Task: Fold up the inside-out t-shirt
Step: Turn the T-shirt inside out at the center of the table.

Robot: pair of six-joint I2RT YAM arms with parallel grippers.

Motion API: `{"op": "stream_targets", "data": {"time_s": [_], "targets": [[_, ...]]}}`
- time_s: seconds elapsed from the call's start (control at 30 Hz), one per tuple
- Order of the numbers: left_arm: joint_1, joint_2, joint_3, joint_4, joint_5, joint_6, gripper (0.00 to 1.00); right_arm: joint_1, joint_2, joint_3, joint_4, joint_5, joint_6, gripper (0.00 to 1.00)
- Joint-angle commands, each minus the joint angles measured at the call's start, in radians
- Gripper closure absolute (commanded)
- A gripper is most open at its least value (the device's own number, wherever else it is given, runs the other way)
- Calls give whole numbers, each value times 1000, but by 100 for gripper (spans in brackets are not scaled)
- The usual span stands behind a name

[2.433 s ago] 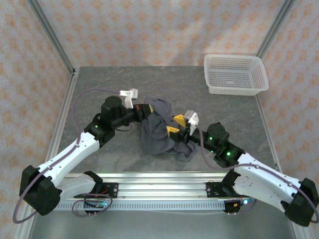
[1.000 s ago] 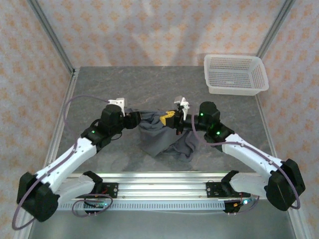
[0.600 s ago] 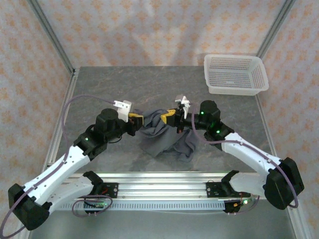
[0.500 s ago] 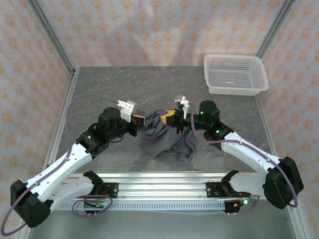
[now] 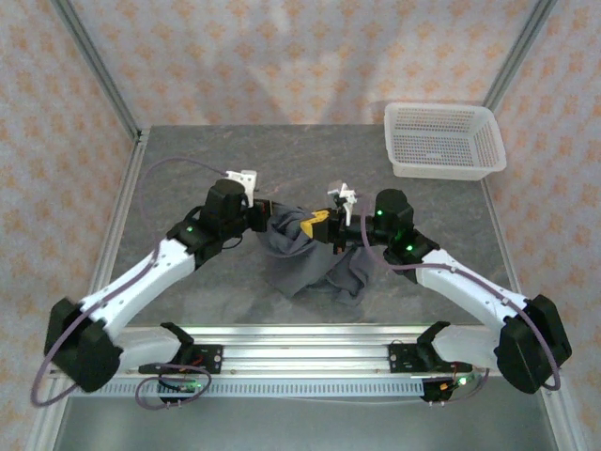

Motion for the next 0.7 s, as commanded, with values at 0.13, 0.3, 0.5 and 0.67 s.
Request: {"op": "stream_targets", "data": {"time_s": [0.13, 0.3, 0.5, 0.67], "targets": [[26, 57, -139, 254, 105, -155, 79, -2, -75, 14, 112, -35, 16, 100], [39, -178, -170, 110, -3, -88, 55, -2, -74, 17, 66, -13, -15, 100], [56, -386, -123, -105, -28, 15, 51, -2, -46, 22, 79, -13, -15, 100], [47, -402, -78, -120, 224, 116, 68, -2, -28, 34, 77, -18, -14, 100]]}}
